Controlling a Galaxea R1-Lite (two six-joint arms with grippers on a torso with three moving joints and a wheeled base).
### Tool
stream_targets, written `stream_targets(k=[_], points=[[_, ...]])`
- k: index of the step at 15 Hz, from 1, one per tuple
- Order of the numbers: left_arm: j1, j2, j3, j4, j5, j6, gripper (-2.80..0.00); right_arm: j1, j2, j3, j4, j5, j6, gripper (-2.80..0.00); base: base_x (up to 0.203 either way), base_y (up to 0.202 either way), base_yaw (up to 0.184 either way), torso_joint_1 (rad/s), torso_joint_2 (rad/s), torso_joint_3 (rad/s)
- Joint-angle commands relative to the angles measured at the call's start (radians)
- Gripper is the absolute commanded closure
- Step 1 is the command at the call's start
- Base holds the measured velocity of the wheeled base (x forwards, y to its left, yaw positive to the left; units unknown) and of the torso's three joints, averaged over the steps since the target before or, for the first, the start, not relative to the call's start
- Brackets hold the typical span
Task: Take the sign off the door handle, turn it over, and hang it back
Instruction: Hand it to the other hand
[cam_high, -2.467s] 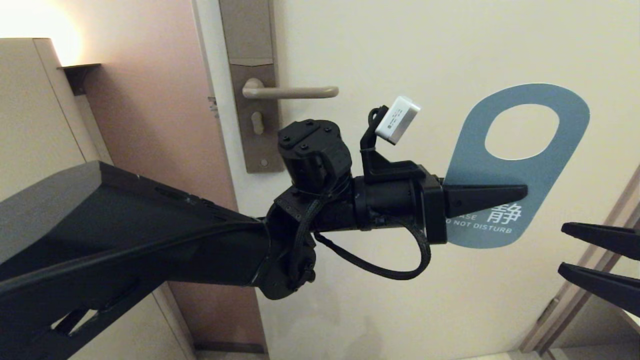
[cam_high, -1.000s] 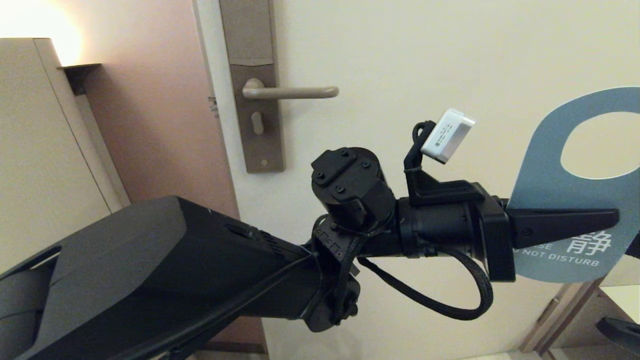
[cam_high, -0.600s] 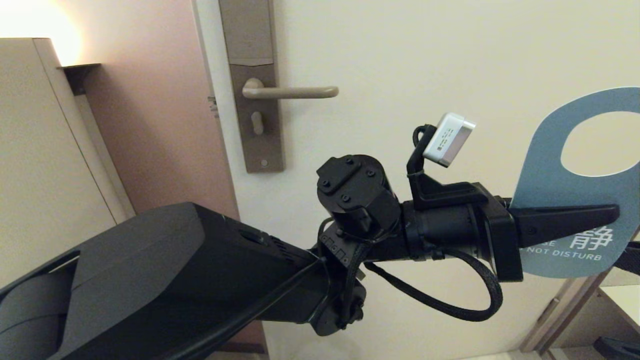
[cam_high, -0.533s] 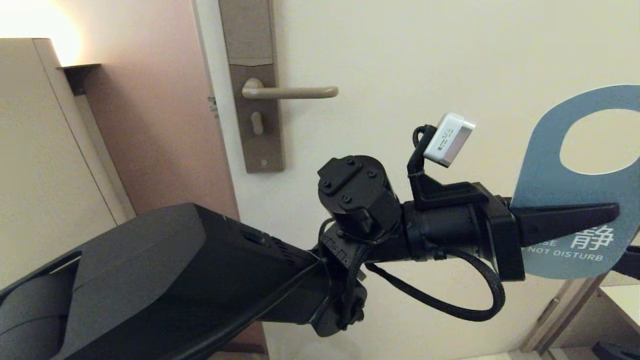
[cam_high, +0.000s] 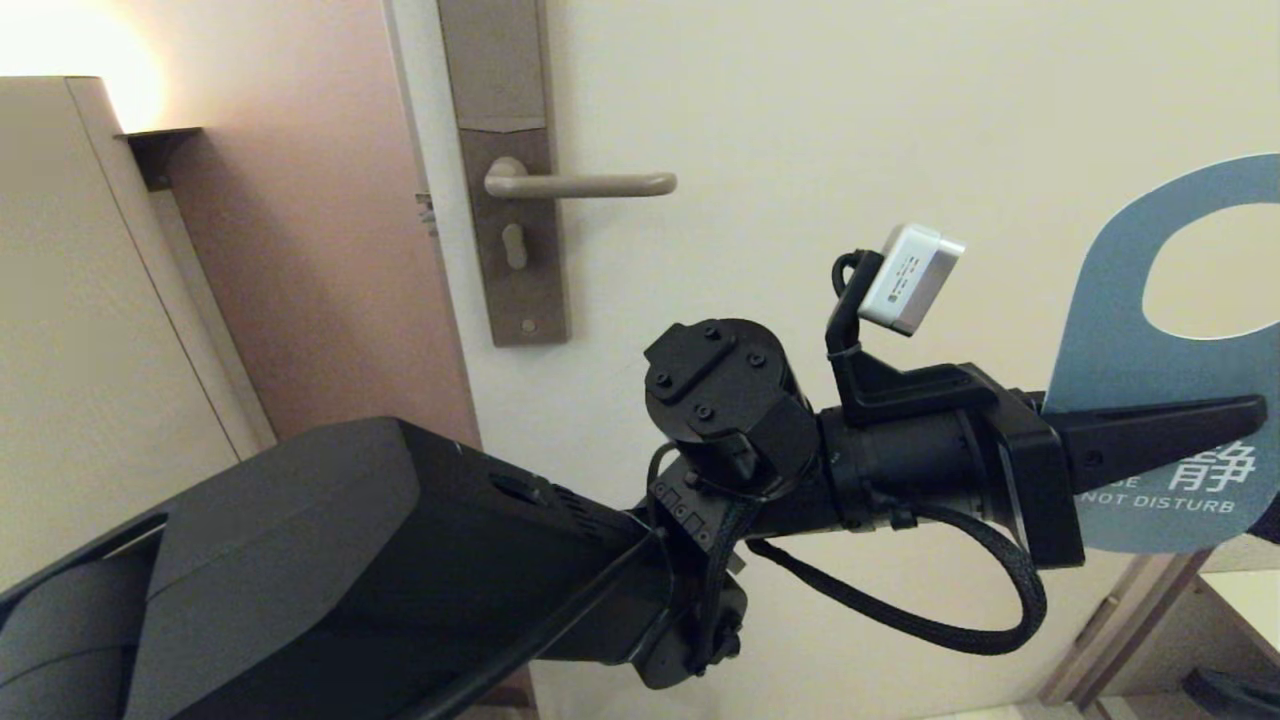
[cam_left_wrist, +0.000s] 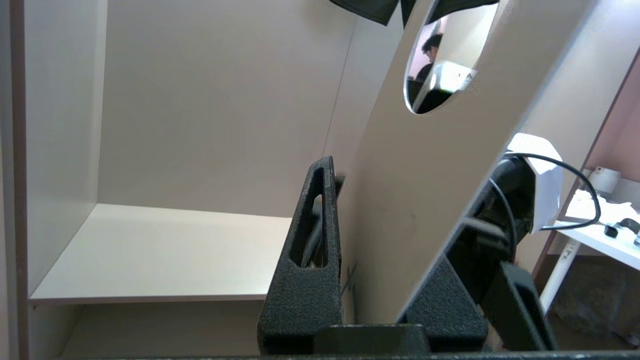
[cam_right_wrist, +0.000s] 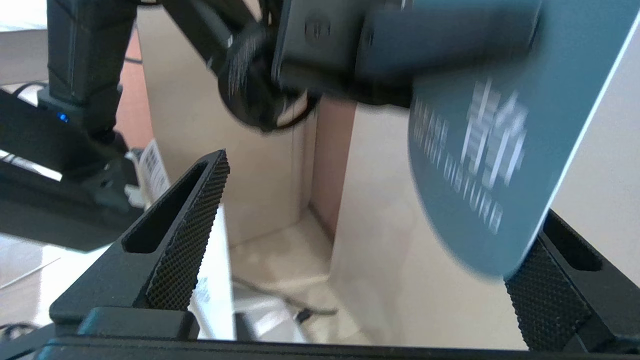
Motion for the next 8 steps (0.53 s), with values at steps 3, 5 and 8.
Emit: stream_targets(k=[3, 5, 8], points=[[0.000, -0.004, 0.003, -0.010, 0.003, -0.004, 0.00, 0.004, 0.059, -0.022, -0.055, 0.005, -0.001, -2.80, 0.000, 0.000, 0.000, 0.000, 0.00, 0.000], [0.000, -0.004, 0.002, -0.010, 0.016, -0.004, 0.00, 0.004, 0.061, -0.024, -0.056, 0.005, -0.001, -2.80, 0.000, 0.000, 0.000, 0.000, 0.00, 0.000], [-0.001, -0.004, 0.002, -0.010, 0.019, -0.004, 0.00, 0.030, 0.061, -0.024, -0.056, 0.005, -0.001, -2.80, 0.000, 0.000, 0.000, 0.000, 0.00, 0.000]])
